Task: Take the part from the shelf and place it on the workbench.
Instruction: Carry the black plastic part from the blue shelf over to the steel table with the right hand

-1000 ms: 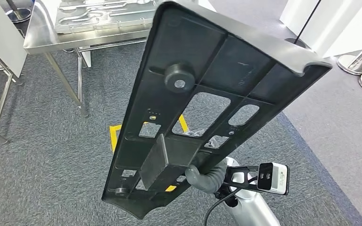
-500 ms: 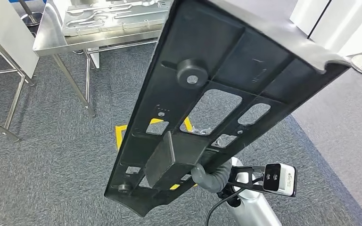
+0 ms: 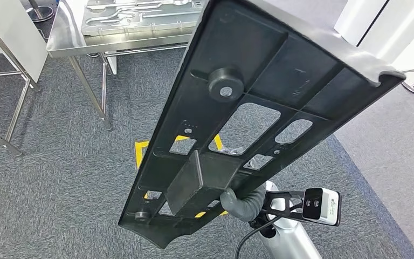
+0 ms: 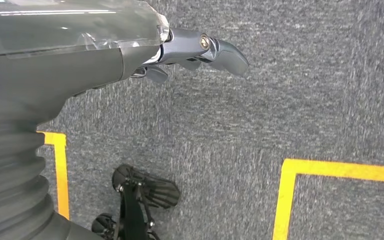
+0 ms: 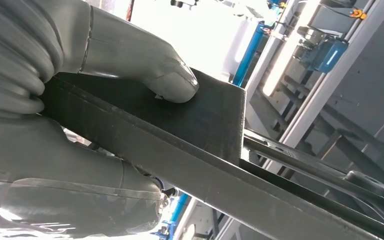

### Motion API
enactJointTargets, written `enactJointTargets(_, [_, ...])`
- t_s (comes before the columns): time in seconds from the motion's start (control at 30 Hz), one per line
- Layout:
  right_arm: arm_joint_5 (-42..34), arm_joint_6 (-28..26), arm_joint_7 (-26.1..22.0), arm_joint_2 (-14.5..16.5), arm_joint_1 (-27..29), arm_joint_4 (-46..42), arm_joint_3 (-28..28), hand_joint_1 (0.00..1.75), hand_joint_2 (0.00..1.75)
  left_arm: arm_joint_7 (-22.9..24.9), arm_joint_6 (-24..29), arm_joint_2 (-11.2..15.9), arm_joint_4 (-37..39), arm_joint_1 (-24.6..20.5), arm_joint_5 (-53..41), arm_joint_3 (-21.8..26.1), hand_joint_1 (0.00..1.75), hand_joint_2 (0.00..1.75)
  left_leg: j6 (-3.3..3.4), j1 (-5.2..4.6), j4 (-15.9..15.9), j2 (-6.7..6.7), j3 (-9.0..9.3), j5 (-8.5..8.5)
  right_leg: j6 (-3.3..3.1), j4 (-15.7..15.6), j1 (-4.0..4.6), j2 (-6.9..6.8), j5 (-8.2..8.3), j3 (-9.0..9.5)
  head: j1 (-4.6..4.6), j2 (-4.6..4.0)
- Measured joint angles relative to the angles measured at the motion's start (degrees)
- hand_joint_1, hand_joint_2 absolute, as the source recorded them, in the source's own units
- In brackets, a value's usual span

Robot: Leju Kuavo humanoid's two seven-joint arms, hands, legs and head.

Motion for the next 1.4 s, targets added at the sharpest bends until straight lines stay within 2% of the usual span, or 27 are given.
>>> enactJointTargets(0.03, [0.0,0.0,0.0,0.0,0.1,0.0,0.0,1.75,1.75,0.0,0.0,0.0,0.0,0.0,0.0,0.0,0.0,1.75,0.01,-0.11,0.0,-0.12,0.16,-0.1,-0.23,-1.0,0.03,0.02,1.29,0.24,0.0,0.0])
enactJointTargets(0.1, [0.0,0.0,0.0,0.0,0.1,0.0,0.0,1.75,1.75,0.0,0.0,0.0,0.0,0.0,0.0,0.0,0.0,1.75,-0.03,-0.28,0.0,-0.36,0.53,-0.3,-0.76,-6.1,0.15,0.08,4.71,2.35,0.0,0.0])
enactJointTargets(0.13, [0.0,0.0,0.0,0.0,0.1,0.0,0.0,1.75,1.75,0.0,0.0,0.0,0.0,0.0,0.0,0.0,0.0,1.75,-0.05,-0.32,0.0,-0.42,0.65,-0.36,-0.93,-7.9,0.21,0.11,5.76,3.21,0.0,0.0])
enactJointTargets(0.27, [0.0,0.0,0.0,0.0,0.1,0.0,0.0,1.75,1.75,0.0,0.0,0.0,0.0,0.0,0.0,0.0,0.0,1.75,-0.07,-0.33,0.0,-0.45,0.71,-0.39,-1.03,-8.9,0.25,0.14,6.25,3.66,0.0,0.0])
enactJointTargets(0.33, [0.0,0.2,0.0,0.1,0.0,-0.1,-0.1,1.75,1.75,-0.2,0.0,0.0,0.0,0.0,-0.1,0.0,0.0,1.75,-0.94,-0.35,0.7,-0.4,0.75,-1.36,-1.92,-13.5,0.39,0.2,7.01,6.12,-0.01,0.0])
enactJointTargets(0.37, [-0.1,0.4,0.0,0.2,0.0,-0.2,-0.2,1.75,1.75,-0.3,0.0,0.0,0.0,-0.1,-0.1,0.0,0.0,1.75,-1.51,-0.33,2.7,-0.3,0.03,-2.59,-2.47,-16.1,0.36,0.19,7.33,7.7,-0.02,0.0])
enactJointTargets(0.4, [-0.1,0.7,0.0,0.4,0.0,-0.2,-0.2,1.75,1.75,-0.4,0.0,0.0,0.0,-0.1,-0.1,0.0,0.0,1.75,-2.16,-0.28,5.9,-0.17,-1.48,-4.3,-3.0,-18.4,0.33,0.17,7.42,9.24,-0.02,0.0])
enactJointTargets(0.47, [-0.1,0.9,0.0,0.5,0.2,-0.2,-0.3,1.75,1.75,-0.4,0.0,0.1,0.0,0.0,-0.2,0.0,0.0,1.75,-2.74,-0.14,14.0,0.06,-6.06,-7.03,-3.21,-18.8,0.15,0.07,6.83,10.34,-0.02,0.0])
enactJointTargets(0.5, [-0.1,1.0,0.0,0.5,0.3,-0.2,-0.3,1.75,1.75,-0.4,0.0,0.2,0.0,0.1,-0.2,0.0,0.0,1.75,-2.94,-0.07,16.0,0.11,-7.71,-6.96,-3.18,-18.8,0.15,0.08,6.41,10.78,-0.02,0.0])
enactJointTargets(0.53, [-0.1,1.0,0.0,0.5,0.3,-0.2,-0.3,1.75,1.75,-0.4,0.0,0.2,0.0,0.2,-0.2,0.0,0.0,1.75,-3.07,0.02,15.6,0.15,-8.17,-5.56,-3.1,-18.8,0.13,0.08,5.94,11.34,-0.02,0.0])
enactJointTargets(0.57, [-0.1,1.1,0.0,0.5,0.4,-0.2,-0.4,1.75,1.75,-0.4,0.0,0.2,0.0,0.2,-0.2,0.0,0.0,1.75,-3.13,0.11,12.9,0.22,-7.44,-3.08,-2.97,-18.7,0.09,0.09,5.39,12.04,-0.02,0.0])
enactJointTargets(0.6, [-0.1,1.1,0.0,0.5,0.4,-0.2,-0.4,1.75,1.75,-0.4,0.0,0.2,0.0,0.2,-0.2,0.0,0.0,1.75,-3.16,0.2,8.8,0.39,-5.96,-0.35,-2.74,-18.7,0.06,0.08,4.74,12.81,-0.02,0.0])
enactJointTargets(0.63, [-0.1,1.1,0.0,0.5,0.4,-0.1,-0.4,1.75,1.75,-0.4,0.0,0.3,0.0,0.2,-0.2,0.0,0.0,1.75,-3.12,0.12,5.2,0.58,-4.43,1.52,-2.46,-18.6,0.14,0.06,4.15,13.39,-0.02,0.0])
enactJointTargets(0.67, [-0.1,1.1,0.0,0.6,0.3,-0.1,-0.5,1.75,1.75,-0.4,0.0,0.3,0.0,0.2,-0.2,0.0,0.0,1.75,-2.84,0.03,2.5,0.71,-3.26,2.41,-2.16,-18.5,0.23,0.07,3.7,13.7,-0.02,0.0])
enactJointTargets(0.7, [-0.1,1.1,0.0,0.6,0.3,-0.1,-0.5,1.75,1.75,-0.5,0.0,0.3,0.0,0.2,-0.2,0.0,0.0,1.75,-2.47,-0.08,1.2,0.81,-2.7,2.38,-1.86,-18.5,0.35,0.08,3.39,13.82,-0.02,0.0])
enactJointTargets(0.77, [-0.1,1.1,0.0,0.6,0.3,-0.2,-0.6,1.75,1.75,-0.5,0.0,0.3,0.0,0.2,-0.2,0.0,0.0,1.75,-1.46,-0.19,0.7,0.63,-2.47,1.56,-1.4,-18.3,0.49,0.13,3.3,13.78,-0.02,0.0])
enactJointTargets(0.83, [-0.1,1.1,0.0,0.7,0.3,-0.2,-0.7,1.75,1.75,-0.5,0.0,0.3,0.0,0.3,-0.2,0.0,0.0,1.75,-0.69,-0.04,0.4,0.41,-1.91,1.12,-0.96,-16.2,0.42,0.17,3.28,12.86,-0.01,0.0])
enactJointTargets(0.9, [-0.1,1.2,0.0,0.7,0.3,-0.2,-0.8,1.75,1.75,-0.6,0.0,0.3,0.0,0.2,-0.2,0.0,0.0,1.75,-0.04,0.08,0.1,0.26,-1.09,0.61,-0.45,-10.1,0.25,0.25,1.93,9.2,0.0,0.0])
enactJointTargets(0.97, [-0.1,1.3,0.0,0.7,0.4,-0.2,-0.9,1.75,1.75,-0.7,0.0,0.3,0.0,0.2,-0.2,0.0,0.0,1.75,0.27,0.0,0.1,0.13,-0.31,-0.1,-0.1,-2.8,0.15,0.29,-0.75,3.9,0.0,0.0])
enactJointTargets(1.0, [-0.1,1.3,0.0,0.7,0.5,-0.2,-1.0,1.75,1.75,-0.8,0.0,0.3,0.0,0.2,-0.2,0.0,0.0,1.75,0.3,-0.06,0.1,0.03,0.2,-0.53,-0.08,-0.8,0.13,0.29,-1.42,1.86,0.0,0.0])
enactJointTargets(1.03, [-0.1,1.3,0.0,0.7,0.5,-0.2,-1.0,1.75,1.75,-0.8,0.0,0.3,0.0,0.3,-0.2,0.0,0.0,1.75,0.28,-0.14,0.1,-0.09,0.85,-1.01,-0.21,-0.7,0.14,0.3,-0.94,0.77,0.0,0.0])
enactJointTargets(1.07, [-0.1,1.3,0.0,0.7,0.5,-0.2,-1.1,1.75,1.75,-0.9,0.0,0.3,0.0,0.3,-0.2,0.0,0.0,1.75,0.23,-0.23,0.1,-0.22,1.6,-1.51,-0.49,-2.6,0.21,0.3,0.8,0.69,0.0,0.0])
enactJointTargets(1.13, [-0.1,1.3,0.0,0.7,0.5,-0.2,-1.1,1.75,1.75,-1.0,0.0,0.2,0.0,0.2,-0.2,0.0,0.0,1.75,0.09,-0.4,0.0,-0.44,3.09,-2.56,-1.58,-10.1,0.61,0.36,6.78,2.42,0.0,0.0])
enactJointTargets(1.2, [-0.1,1.2,0.0,0.7,0.5,-0.2,-1.2,1.75,1.75,-1.1,0.0,0.1,0.0,0.2,-0.2,0.0,0.0,1.75,-0.34,-0.47,-0.2,-0.62,3.87,-3.35,-2.58,-15.4,1.18,0.47,9.96,3.79,0.05,0.0])
enactJointTargets(1.27, [0.0,1.2,0.0,0.7,0.5,-0.2,-1.3,1.75,1.75,-1.1,0.0,0.0,0.0,0.2,-0.2,0.0,0.0,1.75,-1.02,-0.53,-0.1,-0.63,4.3,-3.46,-2.94,-16.6,1.38,0.57,9.92,4.24,0.11,0.0])
enactJointTargets(1.33, [0.0,1.2,0.0,0.7,0.4,-0.2,-1.4,1.75,1.75,-1.2,0.0,0.0,0.0,0.1,-0.2,0.0,0.0,1.75,-1.56,-0.48,0.9,-0.37,4.44,-3.59,-3.18,-17.5,1.07,0.56,10.09,5.43,0.11,0.0])
enactJointTargets(1.4, [0.0,1.2,0.0,0.9,0.3,-0.2,-1.4,1.75,1.75,-1.2,0.0,0.1,0.0,0.0,-0.2,0.0,0.0,1.75,-2.07,-0.31,5.0,-0.1,2.43,-4.91,-3.51,-18.1,0.8,0.47,9.7,6.75,0.1,0.0])
